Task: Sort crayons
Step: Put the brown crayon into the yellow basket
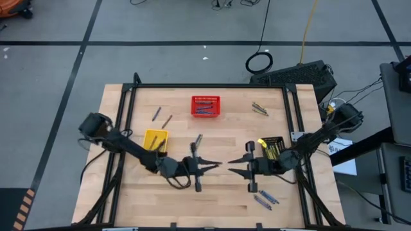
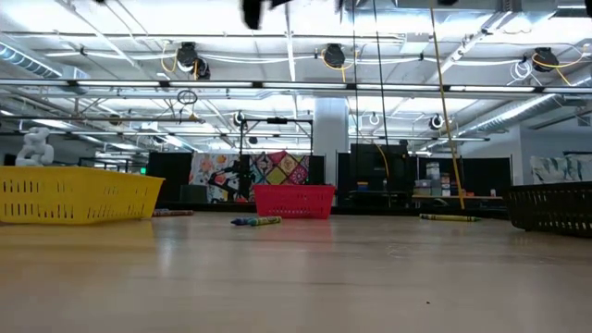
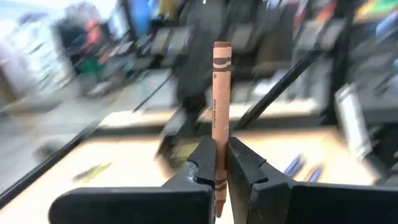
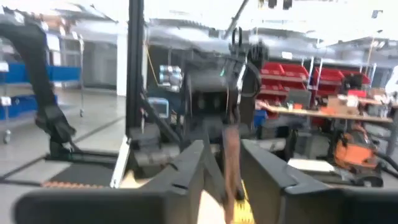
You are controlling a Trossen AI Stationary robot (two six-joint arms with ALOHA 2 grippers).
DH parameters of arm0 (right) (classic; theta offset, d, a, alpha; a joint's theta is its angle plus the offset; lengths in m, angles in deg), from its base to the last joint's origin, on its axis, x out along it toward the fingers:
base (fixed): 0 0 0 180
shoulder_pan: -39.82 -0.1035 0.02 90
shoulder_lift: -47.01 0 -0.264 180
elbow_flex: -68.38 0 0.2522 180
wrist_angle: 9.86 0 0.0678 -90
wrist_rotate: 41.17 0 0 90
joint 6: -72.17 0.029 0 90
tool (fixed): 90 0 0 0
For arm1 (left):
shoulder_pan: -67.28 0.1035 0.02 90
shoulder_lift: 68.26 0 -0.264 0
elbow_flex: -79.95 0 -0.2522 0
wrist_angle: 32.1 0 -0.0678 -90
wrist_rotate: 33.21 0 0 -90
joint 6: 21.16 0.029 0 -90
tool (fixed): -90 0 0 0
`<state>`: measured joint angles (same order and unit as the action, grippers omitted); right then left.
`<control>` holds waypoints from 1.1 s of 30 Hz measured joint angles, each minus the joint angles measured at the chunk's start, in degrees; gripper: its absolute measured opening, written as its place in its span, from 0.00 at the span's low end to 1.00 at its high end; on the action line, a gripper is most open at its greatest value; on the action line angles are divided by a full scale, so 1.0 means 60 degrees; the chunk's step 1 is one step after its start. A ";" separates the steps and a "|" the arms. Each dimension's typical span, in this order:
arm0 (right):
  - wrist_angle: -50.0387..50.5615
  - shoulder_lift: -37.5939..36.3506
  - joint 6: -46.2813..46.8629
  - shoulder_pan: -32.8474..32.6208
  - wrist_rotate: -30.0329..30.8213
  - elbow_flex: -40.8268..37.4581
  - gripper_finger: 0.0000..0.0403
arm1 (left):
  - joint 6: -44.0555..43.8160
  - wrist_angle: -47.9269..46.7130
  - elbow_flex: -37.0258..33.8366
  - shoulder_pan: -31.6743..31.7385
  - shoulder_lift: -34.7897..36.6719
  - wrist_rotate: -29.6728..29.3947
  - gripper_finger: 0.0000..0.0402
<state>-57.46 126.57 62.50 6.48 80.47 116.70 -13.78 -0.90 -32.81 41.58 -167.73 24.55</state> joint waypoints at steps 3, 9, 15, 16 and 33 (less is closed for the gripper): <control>0.0606 -0.0666 -0.0233 -0.0098 0.0271 0.0000 0.33 | -0.0935 -0.2207 -0.0004 -0.0530 0.0919 -0.1853 0.02; 0.2459 -0.1350 0.0403 -0.0149 0.0507 0.0000 0.42 | -0.7246 -0.9708 0.0001 -0.1282 0.3140 -0.3378 0.01; 0.3159 -0.1044 0.1051 -0.0020 0.0512 0.0000 0.41 | -1.4832 -1.7685 -0.0009 -0.0958 0.4043 -0.1005 0.01; 0.3162 -0.0963 0.1069 -0.0015 0.0516 0.0000 0.41 | -1.5646 -1.8443 -0.0024 -0.0896 0.4032 -0.0615 0.01; 0.3155 -0.0716 0.1272 -0.0198 0.0460 0.0000 0.40 | -1.5689 -1.8111 -0.1431 0.0568 0.4021 0.1982 0.33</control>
<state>-38.53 122.27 70.13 5.29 83.23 116.70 -107.91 -109.56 -41.40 44.98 -143.60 36.44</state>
